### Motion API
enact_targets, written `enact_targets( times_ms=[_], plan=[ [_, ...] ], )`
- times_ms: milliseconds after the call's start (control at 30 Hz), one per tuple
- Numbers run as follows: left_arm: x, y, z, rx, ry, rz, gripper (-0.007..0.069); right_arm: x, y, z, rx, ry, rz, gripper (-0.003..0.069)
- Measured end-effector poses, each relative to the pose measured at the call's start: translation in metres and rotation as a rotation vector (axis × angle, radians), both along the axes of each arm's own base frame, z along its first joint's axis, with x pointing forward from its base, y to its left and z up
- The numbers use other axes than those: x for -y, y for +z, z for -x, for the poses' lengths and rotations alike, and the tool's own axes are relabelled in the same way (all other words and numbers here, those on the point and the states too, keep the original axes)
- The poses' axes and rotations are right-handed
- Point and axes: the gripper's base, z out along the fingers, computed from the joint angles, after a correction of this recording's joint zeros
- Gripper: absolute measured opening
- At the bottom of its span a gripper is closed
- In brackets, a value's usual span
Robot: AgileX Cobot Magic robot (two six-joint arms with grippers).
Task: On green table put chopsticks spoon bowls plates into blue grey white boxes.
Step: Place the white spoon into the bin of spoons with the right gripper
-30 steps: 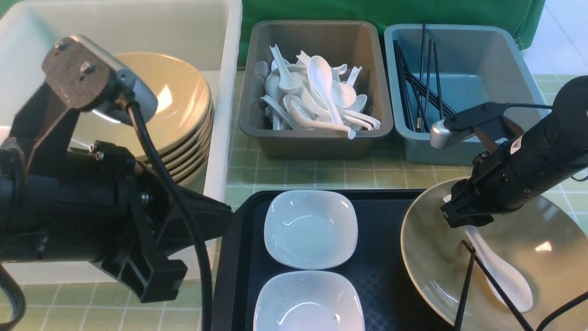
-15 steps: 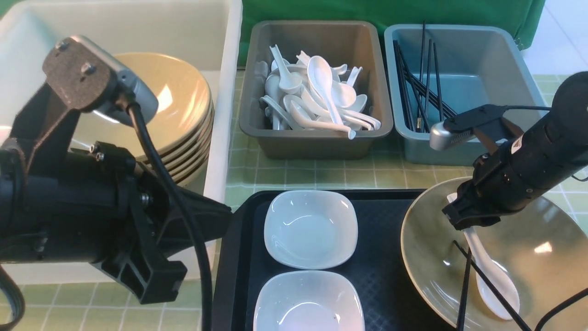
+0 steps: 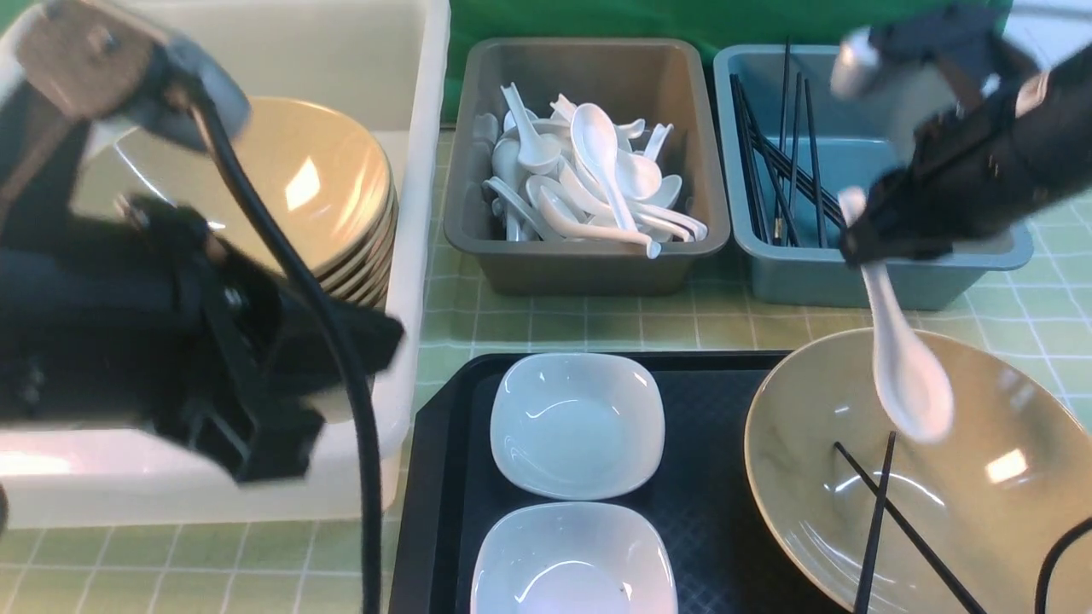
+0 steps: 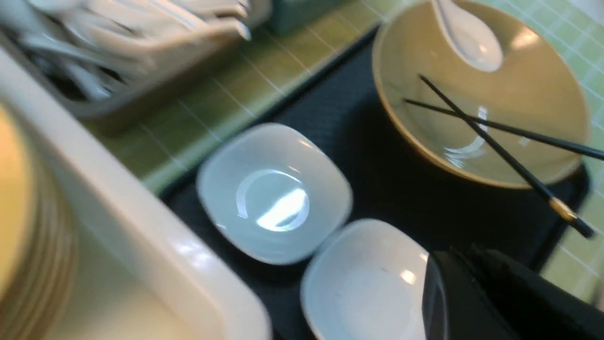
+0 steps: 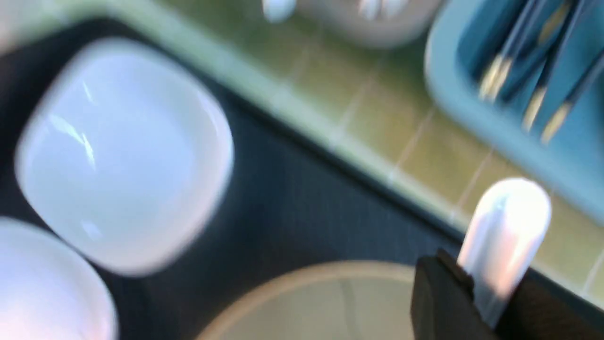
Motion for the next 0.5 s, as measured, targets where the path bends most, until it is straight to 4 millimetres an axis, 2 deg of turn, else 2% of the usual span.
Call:
enact_targets(
  times_ms=[67,100,133,167,233,267,400,433,500],
  plan=[
    [-0.003,0.004,-0.002,0.027,0.029,-0.012,-0.0001,-0.006,0.011,-0.004,0.03,0.015,-0.037,0.0131],
    [-0.005,0.008,-0.005,0.058,0.066,-0.018,-0.0001,-0.015,0.022,-0.011,0.068,0.037,-0.085,0.0131],
    [-0.006,0.009,-0.006,0.067,0.075,-0.017,-0.0001,-0.016,0.023,-0.012,0.072,0.039,-0.089,0.0131],
    [-0.007,0.011,-0.01,0.105,0.112,-0.005,-0.0001,-0.029,0.029,-0.024,0.114,0.057,-0.13,0.0131],
    [-0.007,0.013,-0.011,0.122,0.127,0.008,-0.0001,-0.036,0.03,-0.032,0.143,0.058,-0.152,0.0131],
    [-0.007,0.016,-0.013,0.151,0.139,0.026,-0.0001,-0.047,0.028,-0.047,0.188,0.045,-0.188,0.0131],
    [-0.007,0.019,-0.015,0.181,0.151,0.048,-0.0001,-0.068,0.015,-0.084,0.274,-0.018,-0.286,0.0131],
    [-0.007,0.019,-0.015,0.181,0.151,0.048,-0.0001,-0.069,0.014,-0.087,0.287,-0.027,-0.293,0.0131],
    [-0.007,0.019,-0.015,0.179,0.152,0.05,-0.0001,-0.076,0.001,-0.112,0.334,-0.099,-0.365,0.0131]
  ],
)
